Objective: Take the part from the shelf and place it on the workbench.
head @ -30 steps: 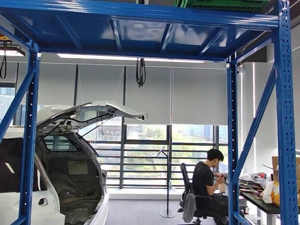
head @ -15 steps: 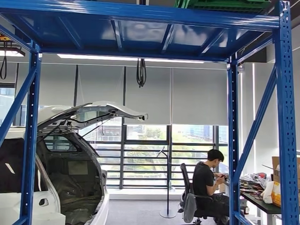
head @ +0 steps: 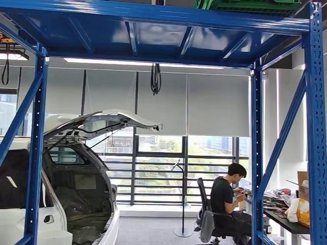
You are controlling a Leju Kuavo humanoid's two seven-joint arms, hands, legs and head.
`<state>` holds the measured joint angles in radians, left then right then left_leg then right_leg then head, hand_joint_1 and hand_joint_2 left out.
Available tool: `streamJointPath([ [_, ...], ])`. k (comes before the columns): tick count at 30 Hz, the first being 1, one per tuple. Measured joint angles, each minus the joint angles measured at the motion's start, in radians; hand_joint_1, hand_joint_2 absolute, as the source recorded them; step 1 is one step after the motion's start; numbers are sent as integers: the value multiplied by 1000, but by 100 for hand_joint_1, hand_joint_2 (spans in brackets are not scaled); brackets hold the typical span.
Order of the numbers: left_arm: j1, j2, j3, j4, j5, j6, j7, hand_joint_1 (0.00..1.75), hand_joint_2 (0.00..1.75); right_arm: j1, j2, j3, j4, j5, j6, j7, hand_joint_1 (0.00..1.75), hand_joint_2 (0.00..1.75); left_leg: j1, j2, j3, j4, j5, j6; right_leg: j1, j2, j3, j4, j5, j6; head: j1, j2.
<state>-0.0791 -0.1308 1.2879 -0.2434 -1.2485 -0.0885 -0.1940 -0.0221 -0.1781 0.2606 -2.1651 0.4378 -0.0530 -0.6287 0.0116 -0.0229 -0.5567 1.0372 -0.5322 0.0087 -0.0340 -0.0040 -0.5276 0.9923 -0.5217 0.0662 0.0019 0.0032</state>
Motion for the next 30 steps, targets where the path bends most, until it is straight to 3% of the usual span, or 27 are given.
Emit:
streamJointPath([
  [8,-1,0,0,0,-1,0,-1,0,0,0,0,0,-1,2,-2,0,0,0,3,1,4,-10,5,8,1,0,0,2,-4,3,0,0],
  [9,-1,0,0,0,-2,0,-1,0,0,1,0,-1,-1,3,-2,0,0,0,6,2,7,-16,8,12,1,0,-6,19,-16,3,0,0],
  [10,-1,0,0,0,-3,-1,-2,0,0,3,0,-2,-2,4,-3,0,0,0,9,3,11,-21,11,16,1,1,-49,103,-50,3,0,0],
  [11,0,0,0,0,-5,-3,-3,0,0,5,0,-4,-2,5,-5,0,0,0,14,1,19,-25,8,13,0,2,-66,120,-39,5,0,0],
  [13,0,0,-1,0,-8,-5,-4,0,0,7,0,-7,-2,7,-8,0,0,0,15,-4,29,-22,-5,-6,1,6,-85,119,-12,2,0,0],
  [14,0,0,-1,0,-8,-6,-5,0,0,7,0,-7,-1,7,-10,0,0,0,16,-7,33,-22,-10,-16,2,8,-56,45,26,-3,0,0],
  [18,0,0,-1,0,-9,-6,-5,0,0,7,0,-7,-2,9,-11,0,0,0,19,-2,31,-18,-20,-33,6,8,-54,34,15,-36,0,0],
  [20,-2,0,-1,0,-9,-6,-6,0,0,6,0,-7,-2,10,-11,0,0,0,19,7,-7,59,-61,-36,6,2,-49,31,12,-49,0,0],
  [22,-1,0,-1,0,-10,-6,-6,0,0,6,0,-6,-2,12,-11,0,0,0,16,11,-84,200,-114,-35,12,-3,-45,31,6,-58,0,0],
  [23,0,0,-1,0,-10,-6,-6,0,0,7,1,-6,-2,12,-11,0,0,0,16,12,-116,253,-124,-34,14,-5,-42,31,4,-61,0,0],
  [24,2,0,-1,0,-10,-6,-6,0,0,7,1,-6,-2,13,-11,0,0,0,15,12,-133,273,-114,-32,17,-5,-37,31,0,-63,0,0],
  [25,3,0,-1,0,-10,-6,-6,0,0,7,1,-6,-2,13,-12,0,0,0,14,12,-132,253,-85,-28,19,-5,-30,32,-4,-64,0,0],
  [27,3,0,-1,0,-11,-6,-6,0,0,6,1,-6,-2,13,-15,0,0,0,9,13,-90,137,-2,-17,20,-4,-12,31,-16,-60,0,0],
  [28,3,1,-1,0,-12,-6,-6,0,0,5,1,-6,-2,13,-16,-1,0,0,6,14,-68,82,25,-11,22,-4,-6,32,-22,-56,0,0],
  [30,1,1,-2,0,-15,-6,-6,0,0,4,2,-6,-3,12,-19,-3,0,0,-1,15,-46,29,31,-3,23,-4,-4,32,-28,-45,0,0],
])
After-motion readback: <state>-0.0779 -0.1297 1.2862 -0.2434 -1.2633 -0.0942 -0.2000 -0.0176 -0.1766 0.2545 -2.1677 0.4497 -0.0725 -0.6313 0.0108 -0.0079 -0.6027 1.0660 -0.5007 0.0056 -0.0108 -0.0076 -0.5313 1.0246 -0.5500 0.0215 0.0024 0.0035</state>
